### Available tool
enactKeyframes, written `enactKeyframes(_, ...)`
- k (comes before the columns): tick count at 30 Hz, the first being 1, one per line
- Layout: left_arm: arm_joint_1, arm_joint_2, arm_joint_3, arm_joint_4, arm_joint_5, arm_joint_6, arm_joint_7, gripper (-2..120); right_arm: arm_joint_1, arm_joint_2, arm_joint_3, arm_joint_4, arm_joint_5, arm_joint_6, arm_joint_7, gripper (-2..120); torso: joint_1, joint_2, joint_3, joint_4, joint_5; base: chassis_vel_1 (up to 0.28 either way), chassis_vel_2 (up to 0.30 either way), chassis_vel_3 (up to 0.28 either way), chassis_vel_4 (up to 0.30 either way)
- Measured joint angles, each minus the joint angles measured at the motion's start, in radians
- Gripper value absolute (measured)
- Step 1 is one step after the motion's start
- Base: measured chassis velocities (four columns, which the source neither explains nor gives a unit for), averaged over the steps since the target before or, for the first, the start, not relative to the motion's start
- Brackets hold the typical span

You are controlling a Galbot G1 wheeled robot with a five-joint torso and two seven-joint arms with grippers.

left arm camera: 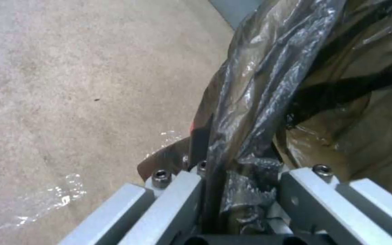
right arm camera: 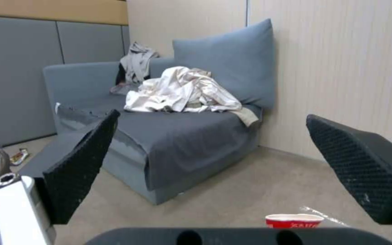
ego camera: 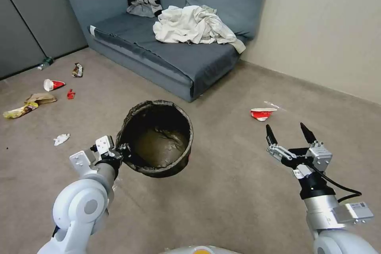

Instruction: Pick up the trash can from the floor.

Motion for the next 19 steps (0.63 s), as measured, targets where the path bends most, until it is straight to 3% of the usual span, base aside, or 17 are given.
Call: enactKeyframes(19,0.011,-0.005,0.001,-0.017,-0.001,0.0,0.005,1,-0.006,0.006,-0.001,0.002,-0.006,0.001,-0.006,100,0.0,0.0,0.0,0.0,0.0,0.0,0.0,0.0,0.0)
